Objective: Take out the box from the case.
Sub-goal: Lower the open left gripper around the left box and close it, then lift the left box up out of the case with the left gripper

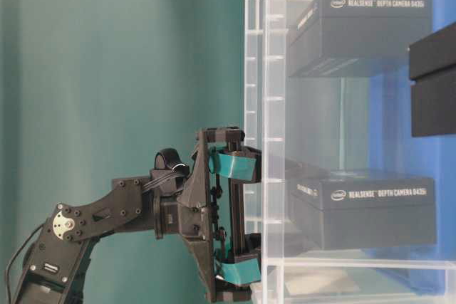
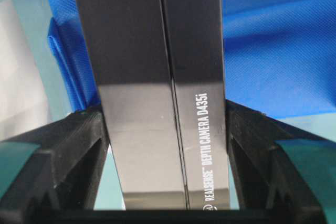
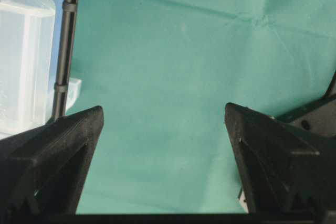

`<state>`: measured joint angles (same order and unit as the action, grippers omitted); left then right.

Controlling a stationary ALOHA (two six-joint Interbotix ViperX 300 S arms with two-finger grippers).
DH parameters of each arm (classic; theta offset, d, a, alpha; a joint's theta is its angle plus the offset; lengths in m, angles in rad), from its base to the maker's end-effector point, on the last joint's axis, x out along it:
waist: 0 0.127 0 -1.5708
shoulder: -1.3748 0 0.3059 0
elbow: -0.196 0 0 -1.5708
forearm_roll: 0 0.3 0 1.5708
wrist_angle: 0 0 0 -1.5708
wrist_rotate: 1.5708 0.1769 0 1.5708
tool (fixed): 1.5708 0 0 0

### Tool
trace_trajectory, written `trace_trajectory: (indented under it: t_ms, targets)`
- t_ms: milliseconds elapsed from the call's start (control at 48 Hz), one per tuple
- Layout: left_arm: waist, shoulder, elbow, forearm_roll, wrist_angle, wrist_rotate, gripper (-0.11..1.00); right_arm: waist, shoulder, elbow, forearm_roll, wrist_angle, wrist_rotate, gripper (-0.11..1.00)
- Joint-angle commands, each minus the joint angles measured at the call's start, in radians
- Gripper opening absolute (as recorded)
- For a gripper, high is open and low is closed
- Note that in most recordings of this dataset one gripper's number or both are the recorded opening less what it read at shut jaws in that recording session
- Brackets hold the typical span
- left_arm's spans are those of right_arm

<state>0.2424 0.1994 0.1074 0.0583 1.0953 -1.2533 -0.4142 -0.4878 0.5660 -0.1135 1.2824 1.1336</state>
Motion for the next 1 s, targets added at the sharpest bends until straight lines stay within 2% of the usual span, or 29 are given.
trace_trajectory:
  t_ms: [0,313,980]
  targets:
    - [-0.005,-0.026,-0.028,-0.003,0.006,0.002,0.61,0.005,-0.011,-0.012,0.002,-0.002,0.002,0.91]
    - [-0.005,-0.054,-0.055,-0.003,0.074,0.006,0.61,0.005,-0.012,-0.015,0.002,0.000,0.002,0.90]
    - [-0.005,-0.114,-0.301,-0.003,0.337,0.017,0.61,0.005,-0.026,-0.015,0.002,-0.003,0.003,0.90]
